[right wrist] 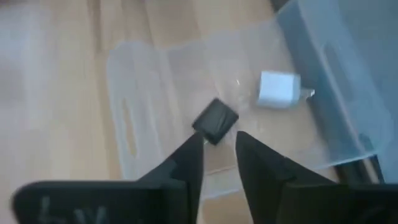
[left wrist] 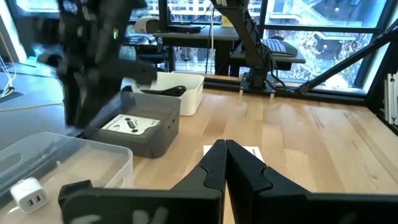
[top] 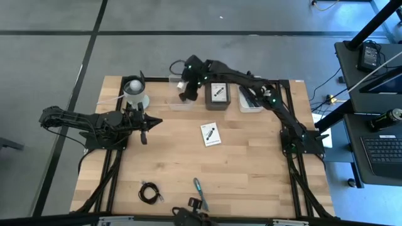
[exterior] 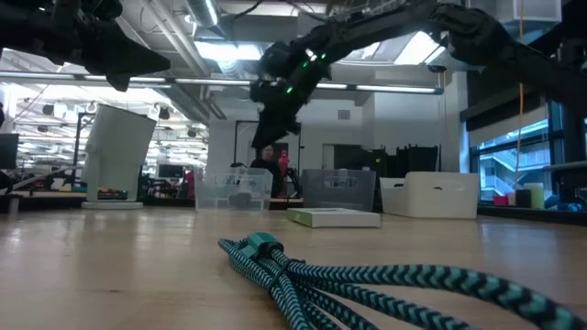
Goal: Pick and place items into bin
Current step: Put the black charger cable into the white bin
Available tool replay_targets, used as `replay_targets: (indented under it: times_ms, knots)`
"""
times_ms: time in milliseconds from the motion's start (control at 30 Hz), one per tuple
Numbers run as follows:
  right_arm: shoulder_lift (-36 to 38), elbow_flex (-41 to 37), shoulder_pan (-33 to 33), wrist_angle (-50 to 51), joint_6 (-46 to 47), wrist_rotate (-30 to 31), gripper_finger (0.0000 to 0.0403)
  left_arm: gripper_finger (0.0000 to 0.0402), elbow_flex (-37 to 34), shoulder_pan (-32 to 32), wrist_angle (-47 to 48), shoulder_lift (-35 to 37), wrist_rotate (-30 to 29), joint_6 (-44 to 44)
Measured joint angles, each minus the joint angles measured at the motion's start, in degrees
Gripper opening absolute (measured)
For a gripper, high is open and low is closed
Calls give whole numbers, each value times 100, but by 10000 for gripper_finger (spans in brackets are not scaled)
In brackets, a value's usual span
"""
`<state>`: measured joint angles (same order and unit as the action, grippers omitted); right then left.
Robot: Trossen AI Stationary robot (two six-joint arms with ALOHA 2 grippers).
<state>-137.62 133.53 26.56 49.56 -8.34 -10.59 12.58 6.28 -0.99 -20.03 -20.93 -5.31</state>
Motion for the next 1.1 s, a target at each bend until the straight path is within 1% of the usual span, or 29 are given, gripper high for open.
replay_targets:
  times_ms: [67,100,167,233,267,367,567,600,700,767,900,1033,1100]
  knots:
    - [209,0,105,454,-72,-219,61,3,0,0,0,1,-2,-12]
    - [316,2,170,528,-68,-341,44,3,0,-1,0,0,0,-12]
    - [415,9,275,803,6,-728,12,2,0,0,-3,0,-2,-10]
    - [499,-4,393,1115,115,-1084,8,2,0,0,-2,-26,-2,-11]
    - [527,-4,400,1233,177,-1104,8,2,0,0,0,-39,0,-10]
    - [664,-4,301,1591,185,-1106,4,3,0,-1,-3,-91,10,-12]
    - [912,-9,-106,1735,460,-927,2,3,0,0,19,-183,168,-160]
    - [974,-9,-182,1727,549,-848,2,3,0,0,18,-198,173,-163]
    - [1082,-7,-479,1703,810,-325,2,3,0,0,14,-231,173,-161]
    - [1089,-11,-722,1484,946,-94,2,2,0,0,19,-240,183,-163]
    - [1108,-396,-1201,435,1148,173,2,3,0,0,19,-239,336,-157]
    - [1134,-1309,-1652,-504,1428,222,1,2,0,-1,19,-238,487,-155]
    - [1222,-1907,-1860,-1037,1648,412,1,2,0,-2,19,-238,624,-161]
